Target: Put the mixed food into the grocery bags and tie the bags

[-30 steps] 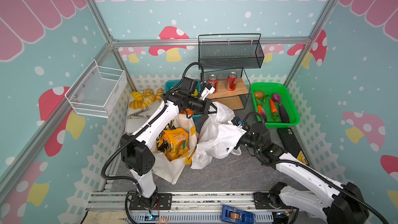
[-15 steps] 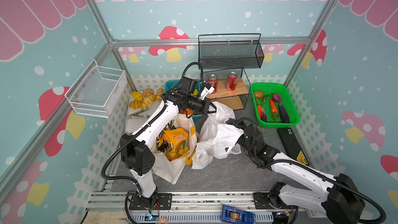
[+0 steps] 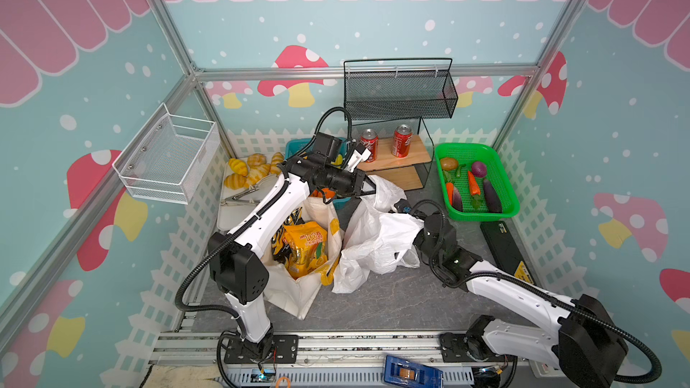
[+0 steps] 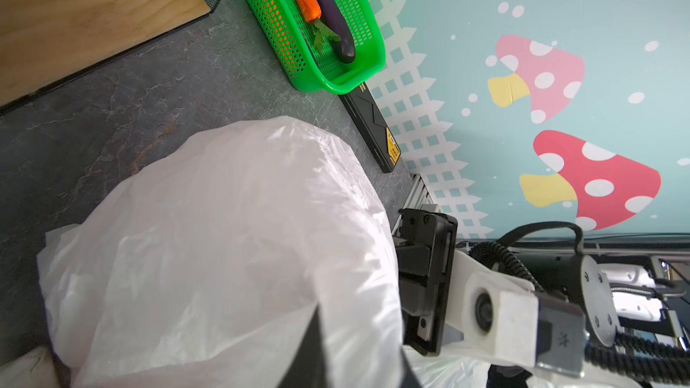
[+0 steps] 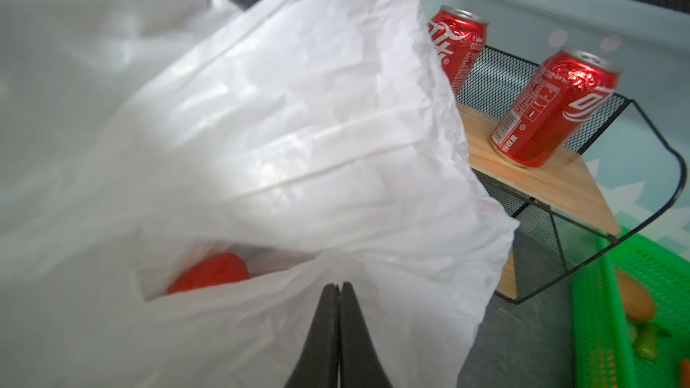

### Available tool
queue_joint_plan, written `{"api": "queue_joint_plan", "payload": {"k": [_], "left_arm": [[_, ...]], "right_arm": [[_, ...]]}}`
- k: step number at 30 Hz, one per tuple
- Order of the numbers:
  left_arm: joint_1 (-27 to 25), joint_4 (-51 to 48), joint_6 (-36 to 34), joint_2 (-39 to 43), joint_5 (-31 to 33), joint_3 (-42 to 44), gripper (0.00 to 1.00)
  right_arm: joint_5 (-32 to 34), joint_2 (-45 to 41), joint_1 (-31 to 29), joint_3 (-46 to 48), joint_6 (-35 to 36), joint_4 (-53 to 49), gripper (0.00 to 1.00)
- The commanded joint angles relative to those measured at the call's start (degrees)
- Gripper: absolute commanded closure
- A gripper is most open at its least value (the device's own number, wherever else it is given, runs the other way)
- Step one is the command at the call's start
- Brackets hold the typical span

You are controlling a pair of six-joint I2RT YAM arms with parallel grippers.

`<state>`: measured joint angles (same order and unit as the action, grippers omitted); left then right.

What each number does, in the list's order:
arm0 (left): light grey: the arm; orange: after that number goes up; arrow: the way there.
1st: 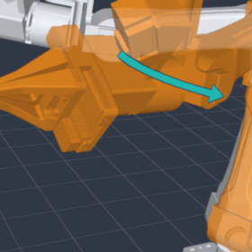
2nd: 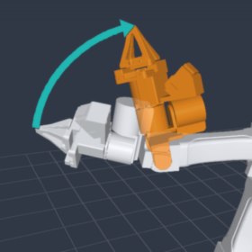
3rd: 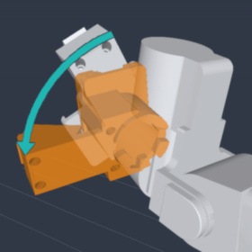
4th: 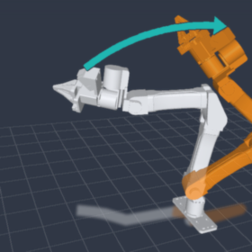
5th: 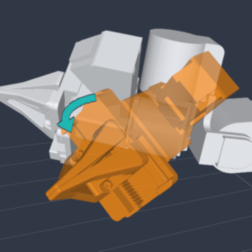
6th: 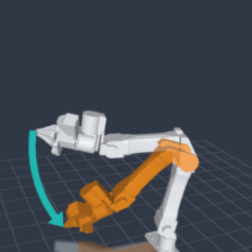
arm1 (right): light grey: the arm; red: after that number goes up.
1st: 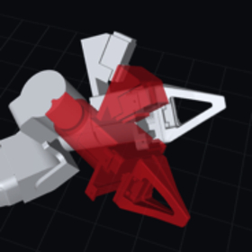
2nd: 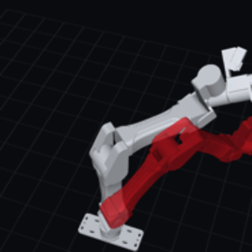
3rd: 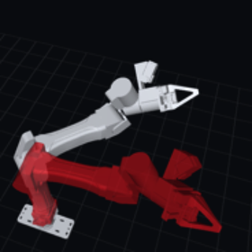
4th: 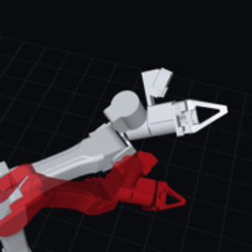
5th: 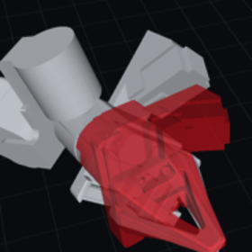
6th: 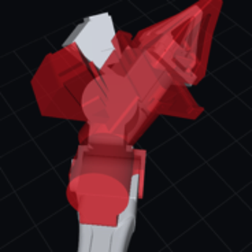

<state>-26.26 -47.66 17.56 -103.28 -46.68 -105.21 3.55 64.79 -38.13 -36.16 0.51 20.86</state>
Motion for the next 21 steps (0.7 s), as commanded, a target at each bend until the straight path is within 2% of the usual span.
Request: {"api": "queue_joint_plan", "payload": {"k": [1, 5, 8, 12, 15, 17, 18, 21], "left_arm": [[0.92, 0.74, -0.57, 0.46, 2.90, -1.95, 0.70], [1.70, 0.78, -0.69, 2.43, 5.79, -2.63, 0.58], [2.08, 0.90, -1.32, 5.21, 10.03, -2.47, 0.45], [2.11, 1.36, -3.51, 11.38, 20.50, -0.33, 0.32], [1.60, 1.92, -4.22, 18.20, 28.28, 3.27, 0.29], [-1.17, 3.13, -5.95, 23.76, 35.11, 6.82, 0.29], [-4.34, 4.02, -8.46, 26.66, 38.89, 8.92, 0.28], [-18.17, 6.76, -17.58, 32.69, 48.75, 13.63, 0.26]], "right_arm": [[-4.64, -2.99, 1.27, -0.40, -5.93, -1.73, 1.00], [-10.25, -5.89, 5.93, 0.33, -12.68, -2.07, 1.00], [-15.71, -7.35, 10.16, 0.83, -18.05, -0.96, 1.00], [-21.89, -6.82, 10.94, -0.42, -19.25, -0.67, 1.00], [-27.88, -5.88, 10.88, -1.47, -19.87, -0.52, 1.00], [-30.05, -4.37, 10.91, -2.66, -20.87, -0.97, 1.00], [-30.73, -3.19, 10.97, -3.54, -21.52, -1.52, 1.00], [-34.39, 0.99, 12.20, -6.76, -23.90, -3.61, 1.00]]}}
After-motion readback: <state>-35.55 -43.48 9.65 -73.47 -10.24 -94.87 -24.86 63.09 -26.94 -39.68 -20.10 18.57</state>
